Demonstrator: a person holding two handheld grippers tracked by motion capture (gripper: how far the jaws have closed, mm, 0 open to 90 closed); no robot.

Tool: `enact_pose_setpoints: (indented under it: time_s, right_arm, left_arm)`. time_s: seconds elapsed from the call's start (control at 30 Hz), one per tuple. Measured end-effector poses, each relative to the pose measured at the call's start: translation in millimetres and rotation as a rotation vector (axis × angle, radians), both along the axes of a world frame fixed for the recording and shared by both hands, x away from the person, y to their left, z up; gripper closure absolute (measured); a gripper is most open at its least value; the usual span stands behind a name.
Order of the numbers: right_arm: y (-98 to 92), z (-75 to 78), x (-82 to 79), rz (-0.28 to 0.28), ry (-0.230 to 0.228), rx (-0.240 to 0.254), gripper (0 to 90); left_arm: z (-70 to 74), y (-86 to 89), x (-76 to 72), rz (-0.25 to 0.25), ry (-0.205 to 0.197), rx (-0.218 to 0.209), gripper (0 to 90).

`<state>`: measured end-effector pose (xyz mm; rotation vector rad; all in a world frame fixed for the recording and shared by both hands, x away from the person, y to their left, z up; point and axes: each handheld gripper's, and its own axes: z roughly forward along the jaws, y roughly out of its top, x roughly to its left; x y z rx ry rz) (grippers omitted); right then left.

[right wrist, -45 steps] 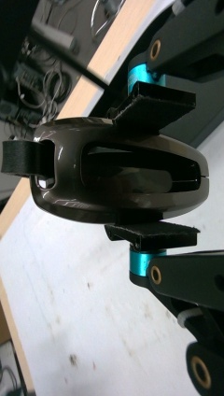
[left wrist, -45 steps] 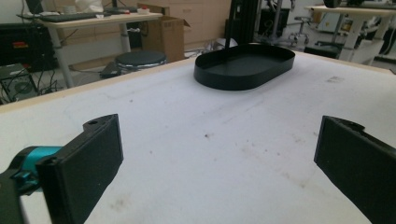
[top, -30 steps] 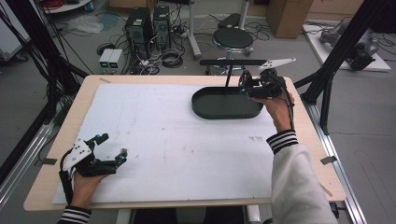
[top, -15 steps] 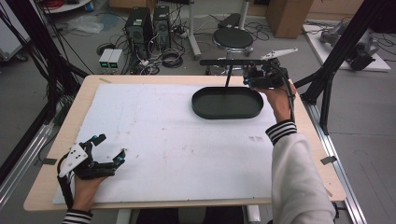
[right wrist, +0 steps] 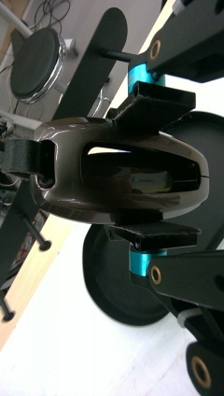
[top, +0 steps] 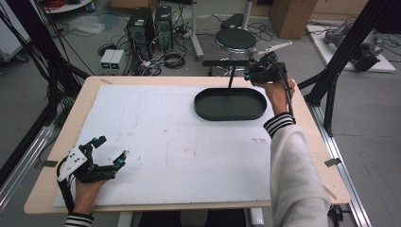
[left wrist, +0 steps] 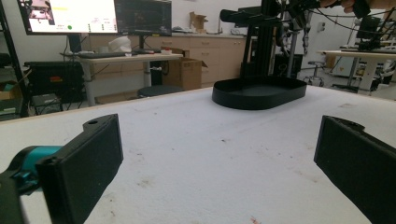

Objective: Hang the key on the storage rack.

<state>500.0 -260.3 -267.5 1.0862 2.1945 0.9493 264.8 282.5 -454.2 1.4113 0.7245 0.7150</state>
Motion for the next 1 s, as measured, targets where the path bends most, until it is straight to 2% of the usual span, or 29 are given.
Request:
enact_pose_setpoints:
  time_s: [0.3, 0.4, 0.5, 0.67, 0.73, 1.0]
  right_arm:
    - [0.2, -6.3, 7.8, -0.043, 0.003, -0.018, 48.1]
    - [-1.9, -7.0, 8.9, -0.054, 0.009, -0.008, 48.1]
    - [-3.5, -6.8, 10.6, -0.053, 0.000, 0.008, 48.0]
    - [0.3, -3.7, 16.2, -0.050, 0.010, -0.009, 48.0]
    - [2.1, -1.6, 17.1, -0.052, -0.005, -0.010, 48.1]
    - [-2.1, -5.9, 22.4, -0.075, 0.019, -0.009, 48.0]
  left_arm:
    - [0.0, 0.3, 0.2, 0.000, -0.001, -0.003, 1.7]
    - [0.0, 0.3, 0.2, 0.000, -0.001, -0.001, 1.7]
    - [0.0, 0.4, 0.2, -0.001, -0.001, -0.001, 1.7]
    - [0.0, 0.5, 0.2, -0.001, -0.001, 0.002, 1.7]
    - [0.0, 0.5, 0.3, -0.001, 0.000, 0.001, 1.7]
    - [0.0, 0.4, 0.4, -0.002, 0.001, -0.004, 1.7]
